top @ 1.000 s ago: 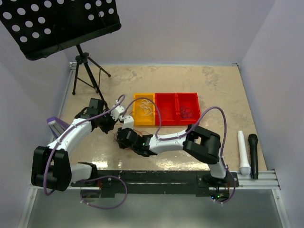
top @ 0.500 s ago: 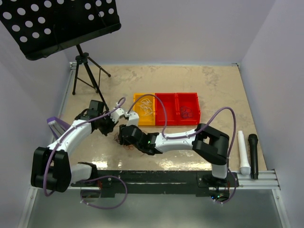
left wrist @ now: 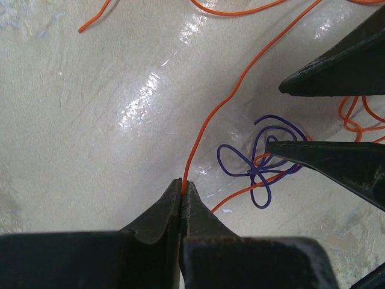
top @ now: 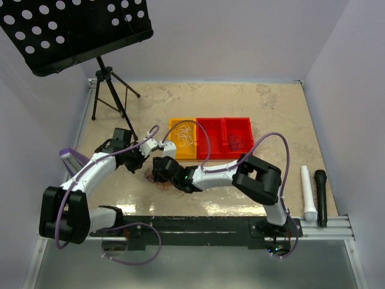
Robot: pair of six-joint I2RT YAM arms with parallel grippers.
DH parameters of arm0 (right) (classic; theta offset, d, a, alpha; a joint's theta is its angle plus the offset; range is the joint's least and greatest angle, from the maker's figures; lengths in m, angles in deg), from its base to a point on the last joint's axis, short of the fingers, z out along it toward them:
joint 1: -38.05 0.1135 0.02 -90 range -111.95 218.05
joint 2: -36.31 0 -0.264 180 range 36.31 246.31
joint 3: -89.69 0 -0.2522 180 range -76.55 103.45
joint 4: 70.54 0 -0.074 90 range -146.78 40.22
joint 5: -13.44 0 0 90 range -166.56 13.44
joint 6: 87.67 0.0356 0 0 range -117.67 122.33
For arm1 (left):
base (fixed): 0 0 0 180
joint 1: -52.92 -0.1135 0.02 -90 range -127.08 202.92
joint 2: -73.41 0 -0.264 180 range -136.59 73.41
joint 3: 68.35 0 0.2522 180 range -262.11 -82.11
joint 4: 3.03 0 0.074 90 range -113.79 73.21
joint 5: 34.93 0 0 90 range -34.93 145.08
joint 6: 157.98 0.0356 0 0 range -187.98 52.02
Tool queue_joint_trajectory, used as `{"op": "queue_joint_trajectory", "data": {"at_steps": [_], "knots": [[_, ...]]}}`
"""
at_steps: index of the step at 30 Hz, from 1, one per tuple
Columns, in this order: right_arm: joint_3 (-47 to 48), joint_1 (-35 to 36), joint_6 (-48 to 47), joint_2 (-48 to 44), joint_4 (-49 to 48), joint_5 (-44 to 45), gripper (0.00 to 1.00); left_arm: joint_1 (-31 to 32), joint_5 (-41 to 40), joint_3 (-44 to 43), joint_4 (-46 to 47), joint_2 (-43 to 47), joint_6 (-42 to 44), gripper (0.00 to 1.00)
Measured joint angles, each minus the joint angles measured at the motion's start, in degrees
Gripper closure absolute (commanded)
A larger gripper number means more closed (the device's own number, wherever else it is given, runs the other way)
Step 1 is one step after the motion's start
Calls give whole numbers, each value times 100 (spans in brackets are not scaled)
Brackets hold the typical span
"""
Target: Untangle the cables
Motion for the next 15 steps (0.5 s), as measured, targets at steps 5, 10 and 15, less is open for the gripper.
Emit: {"op": "queue_joint_trajectory", "data": {"at_steps": [5, 10, 15], "knots": [[31, -2, 20, 61, -90, -70, 59, -7, -68, 11, 7, 0, 0, 100], [94, -17, 50, 181, -205, -92, 64, -11, -142, 50, 4, 0, -4, 100], [155, -20, 103, 317, -291, -155, 64, -39, -273, 92, 2, -15, -9, 100]]}}
